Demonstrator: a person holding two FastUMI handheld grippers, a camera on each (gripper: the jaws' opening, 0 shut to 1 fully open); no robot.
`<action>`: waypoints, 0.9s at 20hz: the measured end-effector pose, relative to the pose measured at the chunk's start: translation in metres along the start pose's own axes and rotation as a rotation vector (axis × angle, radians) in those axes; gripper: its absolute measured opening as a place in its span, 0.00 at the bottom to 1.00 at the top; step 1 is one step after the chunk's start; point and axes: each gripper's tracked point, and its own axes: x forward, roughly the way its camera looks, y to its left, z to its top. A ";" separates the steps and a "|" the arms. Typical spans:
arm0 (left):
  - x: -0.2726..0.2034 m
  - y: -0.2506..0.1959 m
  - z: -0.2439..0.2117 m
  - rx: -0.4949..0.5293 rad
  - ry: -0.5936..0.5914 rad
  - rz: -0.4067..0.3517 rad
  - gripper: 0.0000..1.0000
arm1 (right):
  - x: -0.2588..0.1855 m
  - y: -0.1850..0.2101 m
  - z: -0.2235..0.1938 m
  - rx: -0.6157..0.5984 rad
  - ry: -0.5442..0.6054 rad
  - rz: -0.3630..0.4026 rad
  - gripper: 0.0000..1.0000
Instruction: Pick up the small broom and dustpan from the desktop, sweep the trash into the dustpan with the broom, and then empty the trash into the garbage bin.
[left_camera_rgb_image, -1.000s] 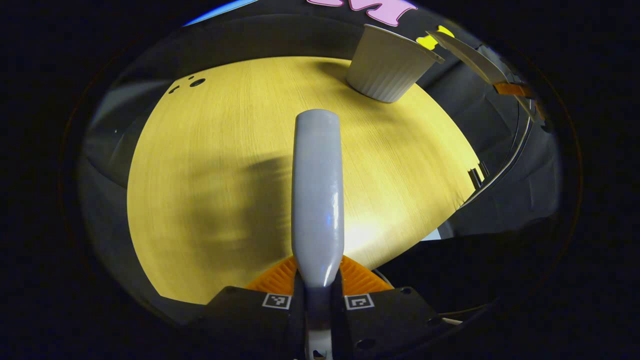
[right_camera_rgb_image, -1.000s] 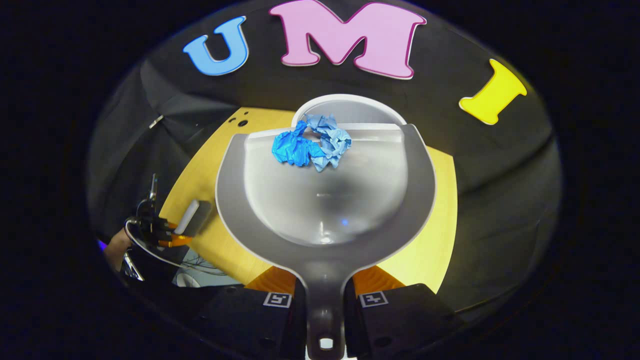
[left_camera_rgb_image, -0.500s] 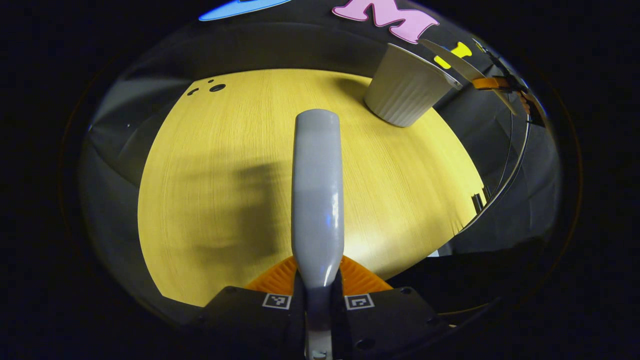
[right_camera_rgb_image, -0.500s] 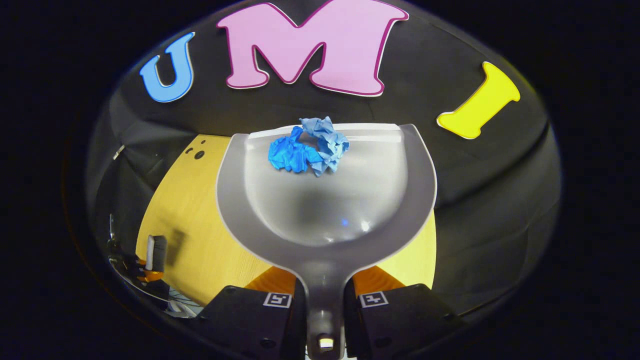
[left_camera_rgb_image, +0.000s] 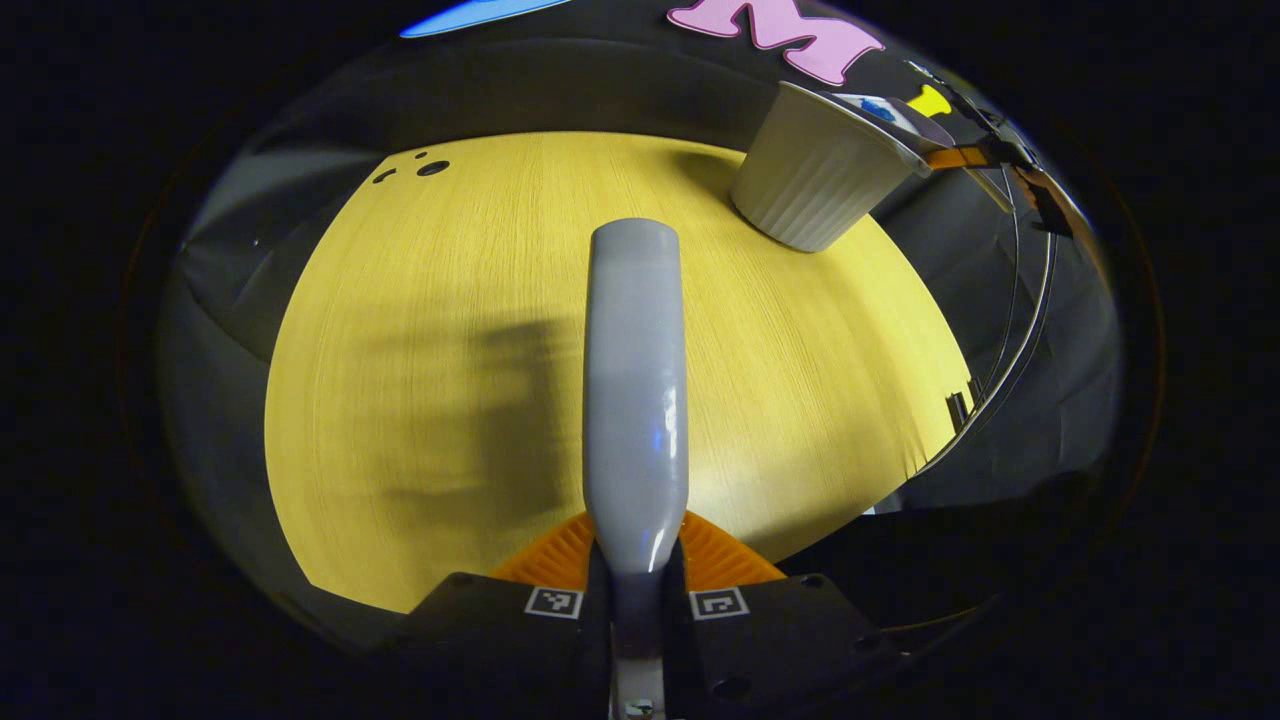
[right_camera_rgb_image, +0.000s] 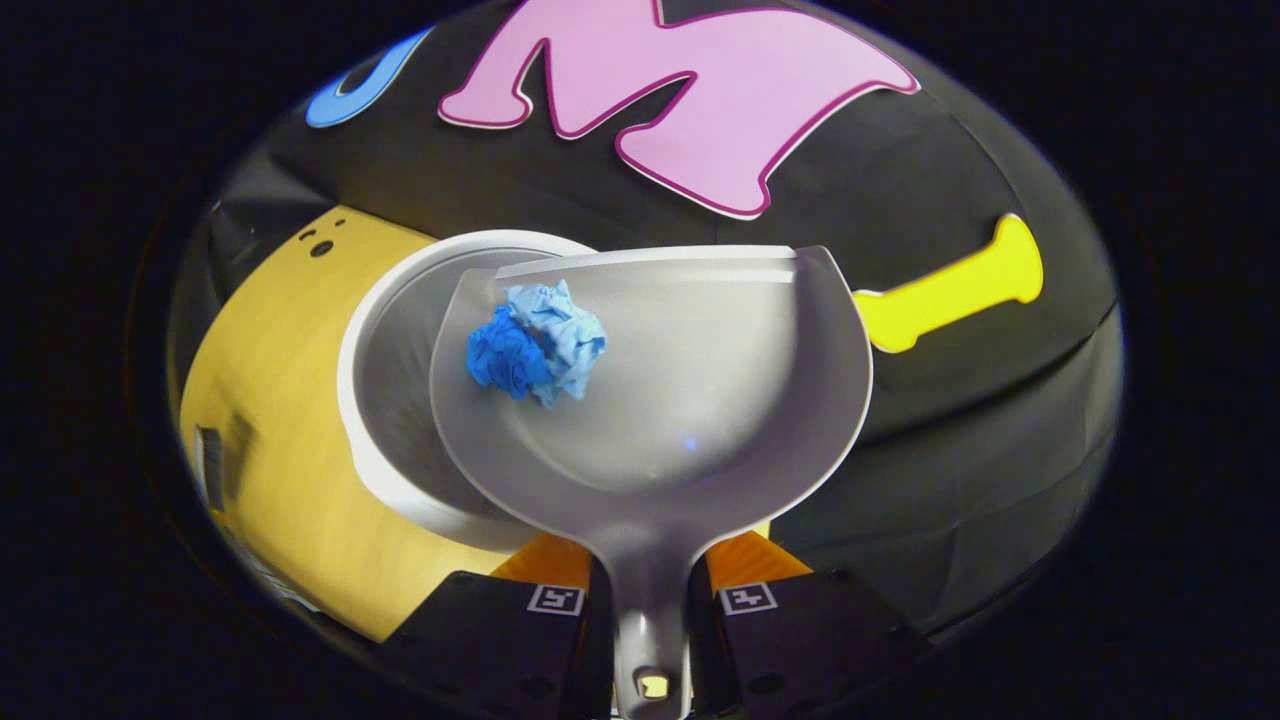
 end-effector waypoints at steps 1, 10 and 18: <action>0.000 0.000 0.001 -0.003 0.001 0.000 0.25 | 0.001 -0.003 0.000 -0.042 -0.007 -0.035 0.34; 0.002 -0.002 0.000 -0.018 0.016 -0.011 0.24 | 0.011 -0.022 0.019 -0.488 -0.106 -0.342 0.34; 0.002 -0.002 -0.001 -0.020 0.048 -0.014 0.25 | 0.002 -0.037 0.027 -0.771 -0.199 -0.571 0.34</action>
